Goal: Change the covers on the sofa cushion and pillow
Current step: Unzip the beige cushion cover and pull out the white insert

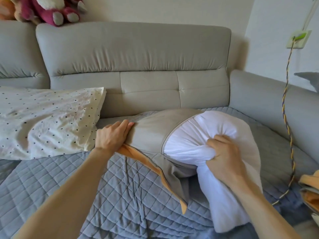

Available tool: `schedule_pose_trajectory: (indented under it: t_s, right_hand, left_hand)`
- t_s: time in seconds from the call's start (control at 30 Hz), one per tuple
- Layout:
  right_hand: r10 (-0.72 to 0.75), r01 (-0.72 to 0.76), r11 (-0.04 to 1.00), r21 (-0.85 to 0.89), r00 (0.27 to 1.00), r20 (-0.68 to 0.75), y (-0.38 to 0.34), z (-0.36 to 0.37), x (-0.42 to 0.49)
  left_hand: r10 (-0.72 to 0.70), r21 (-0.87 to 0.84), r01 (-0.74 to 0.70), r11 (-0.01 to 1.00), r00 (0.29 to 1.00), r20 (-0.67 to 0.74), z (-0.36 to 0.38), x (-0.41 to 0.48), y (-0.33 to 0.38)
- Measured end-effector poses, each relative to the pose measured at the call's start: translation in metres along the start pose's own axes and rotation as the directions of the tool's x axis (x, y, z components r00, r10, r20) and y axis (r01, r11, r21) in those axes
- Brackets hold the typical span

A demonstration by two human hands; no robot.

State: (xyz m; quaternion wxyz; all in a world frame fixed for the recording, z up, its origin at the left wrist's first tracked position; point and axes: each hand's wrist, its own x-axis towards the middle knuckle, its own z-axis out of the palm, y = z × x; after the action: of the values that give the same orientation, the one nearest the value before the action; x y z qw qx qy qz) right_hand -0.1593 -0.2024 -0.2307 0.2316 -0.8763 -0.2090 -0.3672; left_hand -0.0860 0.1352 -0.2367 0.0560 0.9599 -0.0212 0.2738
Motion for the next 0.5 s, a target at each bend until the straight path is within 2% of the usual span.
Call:
schedule_pose_trajectory:
  t_s: [0.13,0.23,0.27,0.3,0.33,0.4,0.43,0.5]
  right_hand:
    - [0.054,-0.053,0.998,0.027,0.999,-0.006,0.020,-0.008,-0.012]
    - [0.126,-0.131,0.990,0.042,0.986,0.112,0.029,-0.001,-0.025]
    - [0.154,-0.154,0.988,-0.014,0.974,0.165,0.031,0.001,-0.029]
    - [0.210,-0.185,0.976,-0.116,0.943,0.259,0.029,0.000,-0.030]
    - [0.314,-0.212,0.935,-0.283,0.869,0.384,0.021,-0.004,-0.029]
    - [0.498,-0.147,0.817,-0.557,0.667,0.555,-0.005,-0.016,-0.027]
    - [0.545,-0.129,0.790,-0.599,0.594,0.591,-0.020,-0.023,-0.025]
    - [0.558,-0.175,0.807,-0.565,0.542,0.629,-0.046,-0.038,-0.019]
  left_hand:
    - [-0.025,0.018,0.024,1.000,0.997,0.067,-0.001,-0.004,-0.005]
    - [-0.056,0.011,0.055,0.998,0.992,0.114,0.008,-0.020,0.005]
    - [-0.064,0.009,0.063,0.998,0.993,0.099,0.010,-0.027,0.009]
    - [-0.062,-0.001,0.063,0.998,0.996,0.066,0.010,-0.033,0.014]
    - [-0.062,-0.033,0.063,0.997,0.997,0.034,0.007,-0.036,0.019]
    - [-0.104,-0.175,0.112,0.978,0.993,0.057,-0.006,-0.040,0.034]
    - [-0.116,-0.255,0.139,0.957,0.988,0.103,-0.014,-0.040,0.045]
    - [-0.075,-0.346,0.139,0.928,0.979,0.190,-0.029,-0.038,0.070]
